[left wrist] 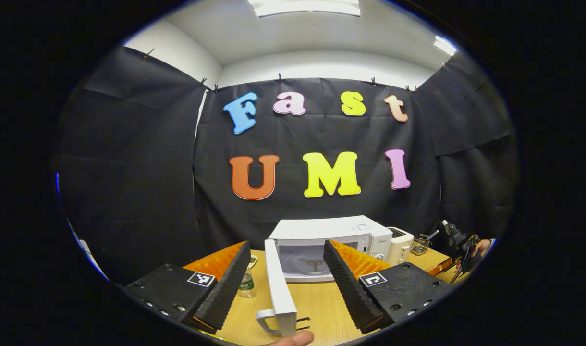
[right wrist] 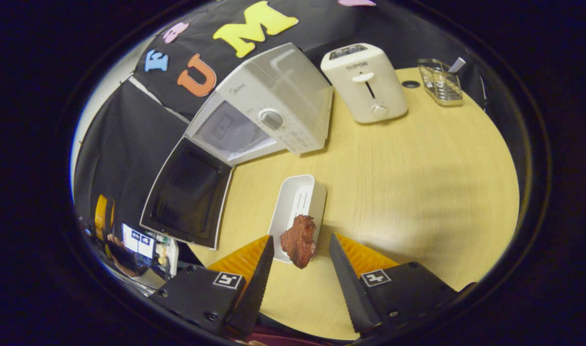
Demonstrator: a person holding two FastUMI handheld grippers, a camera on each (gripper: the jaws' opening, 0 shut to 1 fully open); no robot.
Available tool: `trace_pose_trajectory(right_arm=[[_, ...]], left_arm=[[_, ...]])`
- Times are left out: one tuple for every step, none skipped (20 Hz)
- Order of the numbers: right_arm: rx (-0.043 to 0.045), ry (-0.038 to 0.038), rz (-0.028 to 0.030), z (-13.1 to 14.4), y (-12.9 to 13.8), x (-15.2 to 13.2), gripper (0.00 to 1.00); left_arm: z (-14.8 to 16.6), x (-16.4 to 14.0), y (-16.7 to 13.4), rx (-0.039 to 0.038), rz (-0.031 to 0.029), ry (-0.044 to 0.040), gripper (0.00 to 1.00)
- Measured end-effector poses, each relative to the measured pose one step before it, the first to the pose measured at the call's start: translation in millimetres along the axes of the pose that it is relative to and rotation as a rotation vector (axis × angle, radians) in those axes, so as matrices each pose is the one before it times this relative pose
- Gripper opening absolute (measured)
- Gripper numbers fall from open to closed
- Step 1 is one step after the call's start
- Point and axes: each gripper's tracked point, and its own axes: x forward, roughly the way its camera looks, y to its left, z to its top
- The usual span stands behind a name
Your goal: Open the microwave oven with the left hand, put the food in, and close the microwave oven.
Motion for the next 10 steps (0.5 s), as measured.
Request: trace_pose_trajectory(right_arm=[[0.04144, 0.01912, 0.02759, -0.47, 3.41, 1.52, 0.61], [0.01626, 0.02478, -0.00748, -6.90, -2.96, 0.99, 0.42], [0.02233, -0.00860, 0.00217, -0.54, -1.25, -3.17, 0.29], [-0.01274, 0.00188, -0.00042, -2.57, 2.24, -2.19, 0.16], [-0.01733, -0.01079, -0.00430, -1.18, 3.57, -4.33, 0.13], [-0.01837, -0.01078, -0.01136, -2.20, 3.65, -3.88, 0.03], [-0.02109, -0.01464, -0.01517, -1.47, 3.58, -4.90, 0.02], [-0.03009, -0.01944, -0.02041, -1.74, 4.31, -5.10, 0.12], [-0.03583, -0.02121, -0.02357, 0.29, 4.63, -5.24, 0.12], [-0.04222, -0.02384, -0.01919, -0.38, 6.58, -4.59, 0.12]], left_arm=[[-1.31, 0.49, -1.20, -0.00561, -0.00546, 0.00510, 0.84], [-0.97, -0.92, 0.59, -0.00492, -0.00071, 0.00388, 0.93], [-0.82, -1.65, 1.50, -0.00385, 0.00075, 0.00253, 0.93], [0.40, -1.12, 0.73, -0.00591, -0.00431, 0.00143, 0.93], [-0.03, -2.04, -1.40, -0.01021, -0.01549, -0.00059, 0.93], [0.94, -2.99, -2.80, -0.01846, -0.02511, -0.00215, 0.93], [0.34, -2.86, 0.52, -0.01852, -0.01373, -0.00214, 0.93], [0.51, -2.42, 1.75, -0.01757, -0.00634, -0.00368, 0.84], [0.19, -2.30, 3.43, -0.01377, -0.00234, -0.00284, 0.93], [-0.26, -3.35, 3.81, -0.01079, 0.00075, -0.00409, 0.93]])
